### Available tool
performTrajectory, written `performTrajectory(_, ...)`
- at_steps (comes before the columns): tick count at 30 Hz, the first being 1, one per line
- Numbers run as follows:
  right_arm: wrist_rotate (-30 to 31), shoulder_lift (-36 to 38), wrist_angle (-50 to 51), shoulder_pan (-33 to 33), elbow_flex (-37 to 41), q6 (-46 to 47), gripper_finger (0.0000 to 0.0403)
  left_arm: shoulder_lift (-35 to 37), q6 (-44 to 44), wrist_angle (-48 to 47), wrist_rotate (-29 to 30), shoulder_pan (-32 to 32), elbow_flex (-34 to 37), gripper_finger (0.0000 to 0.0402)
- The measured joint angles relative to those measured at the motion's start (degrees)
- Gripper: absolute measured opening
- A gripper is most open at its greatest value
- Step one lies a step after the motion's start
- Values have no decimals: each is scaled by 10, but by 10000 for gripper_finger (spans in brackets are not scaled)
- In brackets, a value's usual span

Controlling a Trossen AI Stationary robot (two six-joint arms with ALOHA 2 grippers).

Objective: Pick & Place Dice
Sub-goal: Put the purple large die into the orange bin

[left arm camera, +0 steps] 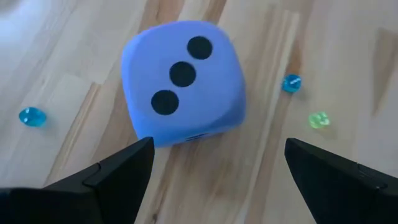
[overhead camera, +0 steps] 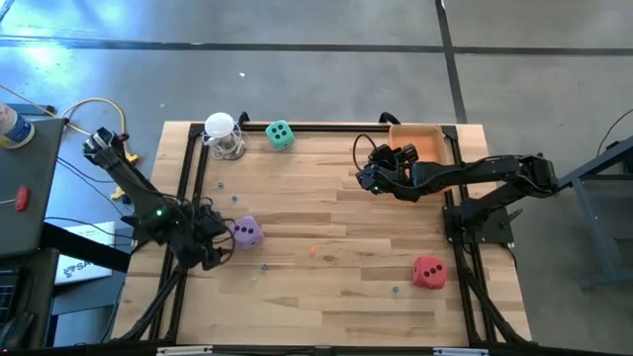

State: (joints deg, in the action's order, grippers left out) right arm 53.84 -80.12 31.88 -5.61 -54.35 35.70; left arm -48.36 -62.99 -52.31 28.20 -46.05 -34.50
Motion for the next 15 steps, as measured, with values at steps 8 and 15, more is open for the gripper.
performTrajectory(8,-15,0,0,0,0,0,232,-71,-74,0,39,-16,0,353)
performTrajectory(15,-20,0,0,0,0,0,232,-105,-110,0,87,-34,0,353)
